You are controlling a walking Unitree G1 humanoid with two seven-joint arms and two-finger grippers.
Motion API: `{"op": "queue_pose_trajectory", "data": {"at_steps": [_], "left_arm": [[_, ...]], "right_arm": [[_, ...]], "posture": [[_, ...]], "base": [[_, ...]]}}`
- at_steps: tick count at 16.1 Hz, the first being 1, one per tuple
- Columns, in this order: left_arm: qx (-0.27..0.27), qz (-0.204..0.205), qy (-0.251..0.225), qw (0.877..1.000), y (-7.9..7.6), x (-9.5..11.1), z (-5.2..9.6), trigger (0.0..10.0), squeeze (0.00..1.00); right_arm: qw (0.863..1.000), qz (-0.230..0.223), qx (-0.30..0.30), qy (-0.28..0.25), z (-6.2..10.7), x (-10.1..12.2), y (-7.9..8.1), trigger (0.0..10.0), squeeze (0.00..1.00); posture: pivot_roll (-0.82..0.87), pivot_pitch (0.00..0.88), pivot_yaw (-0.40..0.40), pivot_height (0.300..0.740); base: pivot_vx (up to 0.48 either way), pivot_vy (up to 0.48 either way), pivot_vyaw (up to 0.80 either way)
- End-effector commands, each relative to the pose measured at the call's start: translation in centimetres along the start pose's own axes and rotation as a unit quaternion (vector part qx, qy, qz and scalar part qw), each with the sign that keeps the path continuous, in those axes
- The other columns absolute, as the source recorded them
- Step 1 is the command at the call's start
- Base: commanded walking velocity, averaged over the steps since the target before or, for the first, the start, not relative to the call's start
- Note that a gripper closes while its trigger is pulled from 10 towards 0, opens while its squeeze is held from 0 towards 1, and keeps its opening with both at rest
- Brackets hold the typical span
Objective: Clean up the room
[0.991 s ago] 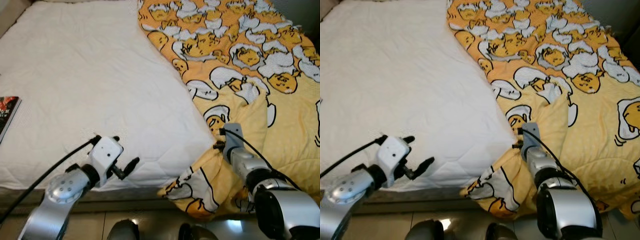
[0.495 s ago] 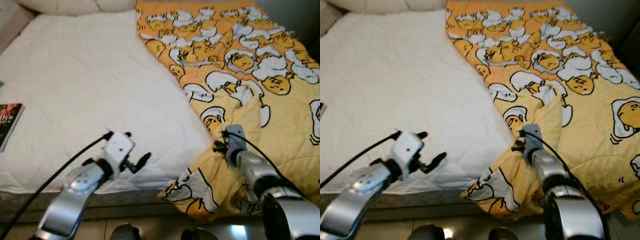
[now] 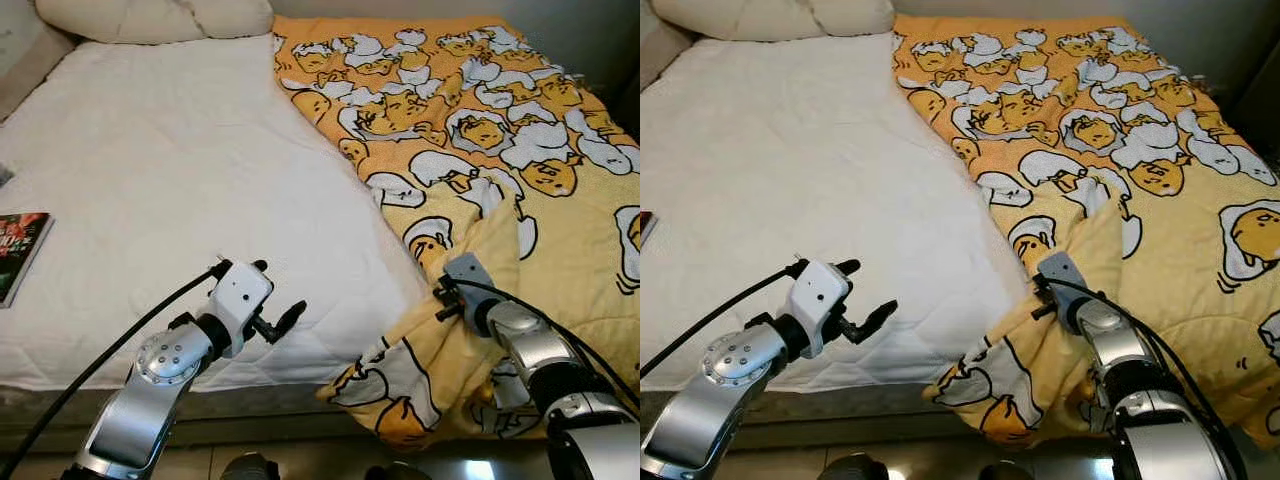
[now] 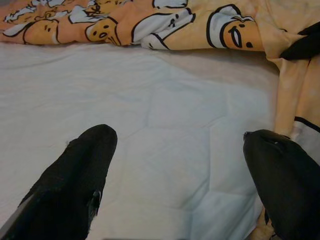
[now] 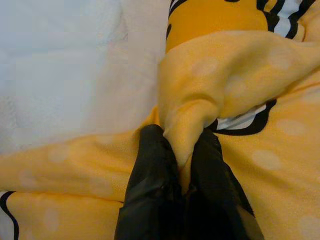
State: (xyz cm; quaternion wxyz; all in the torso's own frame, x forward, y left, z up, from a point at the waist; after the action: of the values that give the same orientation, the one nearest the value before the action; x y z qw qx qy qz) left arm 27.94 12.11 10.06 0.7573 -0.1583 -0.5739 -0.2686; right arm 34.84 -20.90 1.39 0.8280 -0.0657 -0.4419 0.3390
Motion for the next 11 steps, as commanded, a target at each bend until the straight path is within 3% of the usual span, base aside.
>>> {"op": "queue_pose_trajectory", "data": {"at_steps": [1, 2, 3, 4, 7, 8, 10, 11], "left_arm": [[0.0, -0.005, 0.004, 1.0, -0.07, -0.25, -0.05, 10.0, 0.74], [-0.001, -0.006, 0.003, 1.0, -0.07, -0.25, -0.07, 10.0, 0.74], [-0.001, -0.006, 0.003, 1.0, -0.09, -0.25, -0.09, 10.0, 0.75], [-0.001, -0.007, 0.003, 1.0, -0.1, -0.24, -0.1, 10.0, 0.74], [-0.003, -0.01, 0.003, 1.0, -0.22, -0.28, -0.13, 10.0, 0.74], [-0.003, -0.011, 0.003, 1.0, -0.24, -0.29, -0.13, 10.0, 0.74], [-0.004, -0.012, 0.003, 1.0, -0.27, -0.32, -0.16, 10.0, 0.74], [-0.006, -0.013, 0.004, 1.0, -0.29, -0.32, -0.19, 10.0, 0.74]], "right_arm": [[1.0, -0.002, -0.01, -0.01, 0.13, 0.62, -0.39, 9.5, 0.0], [0.999, -0.022, -0.016, -0.016, 0.12, 0.9, -0.49, 10.0, 0.0], [0.999, -0.039, -0.016, -0.016, 0.09, 0.85, -0.41, 10.0, 0.24], [0.999, -0.047, -0.016, -0.015, 0.05, 0.81, -0.3, 10.0, 1.0], [0.999, -0.042, -0.034, -0.006, -0.02, 0.73, -0.15, 10.0, 1.0], [0.998, -0.044, -0.036, -0.005, -0.02, 0.73, -0.15, 10.0, 0.0], [0.998, -0.05, -0.032, -0.005, -0.09, 0.7, 0.06, 10.0, 0.0], [0.998, -0.053, -0.032, -0.007, -0.1, 0.76, 0.13, 4.0, 0.0]], "posture": [[0.13, 0.013, 0.005, 0.74], [0.13, 0.013, 0.005, 0.74], [0.13, 0.009, 0.004, 0.74], [0.13, 0.009, 0.004, 0.74], [0.14, 0.005, 0.002, 0.74], [0.14, 0.002, 0.003, 0.74], [0.14, 0.0, 0.003, 0.74], [0.14, 0.0, 0.005, 0.74]], "base": [[0.0, 0.0, 0.0], [0.0, 0.0, 0.0], [0.0, 0.0, 0.0], [0.0, 0.0, 0.0], [0.0, 0.0, 0.0], [0.0, 0.0, 0.0], [0.0, 0.0, 0.0], [0.0, 0.0, 0.0]]}}
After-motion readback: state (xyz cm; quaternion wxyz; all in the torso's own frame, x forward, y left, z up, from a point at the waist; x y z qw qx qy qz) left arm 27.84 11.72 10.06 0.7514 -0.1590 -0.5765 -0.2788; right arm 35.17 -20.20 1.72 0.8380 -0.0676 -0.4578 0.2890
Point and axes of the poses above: a point about 5 cm out from each wrist's last joint towards the gripper, its own z axis pointing back from the gripper into the wrist, its own x axis along the axis of the wrist's last joint, y = z × x, the point moved 4 cm from there along -z, pointing out of the wrist towards the gripper, and after that the axes turned 12 degrees about z, right-handed, at the moved point
